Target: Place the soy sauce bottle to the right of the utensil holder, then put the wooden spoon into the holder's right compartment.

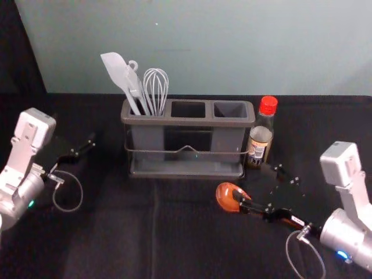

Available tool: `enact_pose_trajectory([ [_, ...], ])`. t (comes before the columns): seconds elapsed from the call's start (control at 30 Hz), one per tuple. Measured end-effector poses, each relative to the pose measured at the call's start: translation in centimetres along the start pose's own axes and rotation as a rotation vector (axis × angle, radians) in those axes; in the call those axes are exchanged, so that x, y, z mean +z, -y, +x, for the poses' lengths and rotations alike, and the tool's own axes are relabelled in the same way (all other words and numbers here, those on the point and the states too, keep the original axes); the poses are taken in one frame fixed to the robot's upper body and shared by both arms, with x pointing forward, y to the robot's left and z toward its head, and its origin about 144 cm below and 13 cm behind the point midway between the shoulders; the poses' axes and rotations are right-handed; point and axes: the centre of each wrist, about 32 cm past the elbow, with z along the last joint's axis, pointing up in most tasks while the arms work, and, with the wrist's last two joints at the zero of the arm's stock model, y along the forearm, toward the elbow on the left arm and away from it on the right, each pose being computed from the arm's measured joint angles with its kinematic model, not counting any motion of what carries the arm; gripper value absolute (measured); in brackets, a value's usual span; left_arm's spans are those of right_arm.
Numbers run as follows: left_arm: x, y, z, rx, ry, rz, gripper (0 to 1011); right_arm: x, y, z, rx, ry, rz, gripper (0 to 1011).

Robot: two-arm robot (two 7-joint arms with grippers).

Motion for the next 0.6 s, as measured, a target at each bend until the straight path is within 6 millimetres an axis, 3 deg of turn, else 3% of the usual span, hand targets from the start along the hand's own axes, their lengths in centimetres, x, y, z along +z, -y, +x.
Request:
enact_pose_trajectory([
  [0.6,0.0,0.0,0.0,0.0,0.0,0.0,1000,-0.9,-4.8,3.8,0.147,0.028,-0.203,1002],
])
